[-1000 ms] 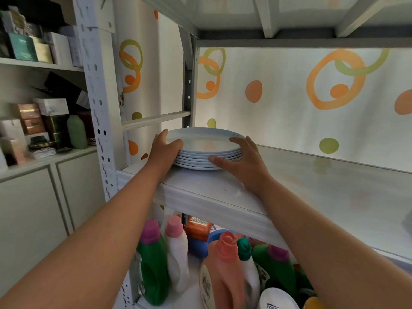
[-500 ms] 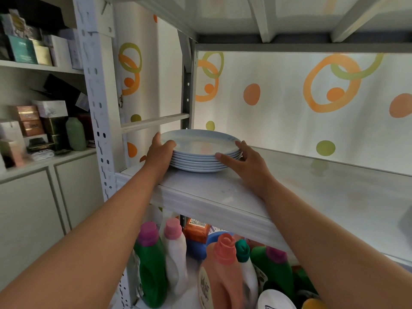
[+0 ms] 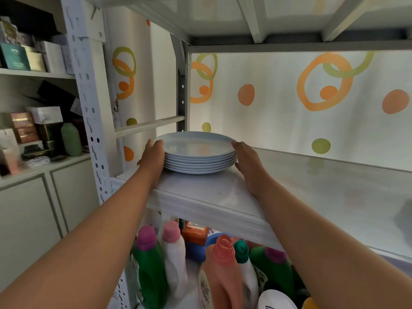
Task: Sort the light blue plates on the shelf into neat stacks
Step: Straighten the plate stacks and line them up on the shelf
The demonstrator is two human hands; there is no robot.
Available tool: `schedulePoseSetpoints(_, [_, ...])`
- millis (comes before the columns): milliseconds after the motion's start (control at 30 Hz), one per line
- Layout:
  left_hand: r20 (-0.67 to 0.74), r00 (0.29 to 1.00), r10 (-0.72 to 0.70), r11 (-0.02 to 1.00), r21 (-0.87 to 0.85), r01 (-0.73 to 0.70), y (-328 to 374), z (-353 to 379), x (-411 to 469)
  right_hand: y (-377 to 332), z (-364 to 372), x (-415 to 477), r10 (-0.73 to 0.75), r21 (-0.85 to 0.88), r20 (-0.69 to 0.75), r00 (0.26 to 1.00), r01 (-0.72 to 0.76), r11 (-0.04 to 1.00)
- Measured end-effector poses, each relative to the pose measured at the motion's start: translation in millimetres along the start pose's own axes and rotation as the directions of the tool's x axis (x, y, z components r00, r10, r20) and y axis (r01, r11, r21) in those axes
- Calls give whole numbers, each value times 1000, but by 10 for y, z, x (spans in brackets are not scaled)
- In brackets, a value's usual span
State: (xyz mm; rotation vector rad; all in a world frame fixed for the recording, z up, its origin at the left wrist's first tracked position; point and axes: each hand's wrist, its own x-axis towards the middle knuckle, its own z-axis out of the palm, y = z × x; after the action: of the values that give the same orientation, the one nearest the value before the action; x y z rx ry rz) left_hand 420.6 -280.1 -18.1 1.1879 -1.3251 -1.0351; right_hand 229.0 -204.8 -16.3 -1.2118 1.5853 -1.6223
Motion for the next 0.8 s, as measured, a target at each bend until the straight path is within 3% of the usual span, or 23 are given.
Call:
schedulePoseSetpoints(167, [-31,999,33,999,-27,-34,12,12,3,24,22,16,-5,14,-28,1000,6,1000])
schedulePoseSetpoints(300, [-52,998,45,992,-114,-50,-7,7,47,49,19,8,-47,-127,-161,986,26,992])
schedulePoseSetpoints(467, [-20,997,77,991,-113,-79,-32,-10,66,46,3,-70,-109,-242,-157,982,69,968])
schedulePoseSetpoints(667, [57,997,51,991,-129,-43,-35,18,82,28,-83,-80,-55,-150,-176,983,28,988])
schedulePoseSetpoints(800, [107,994,31,999,-43,-27,-2,100,80,14,-229,-143,-15,-40,-191,982,8,999])
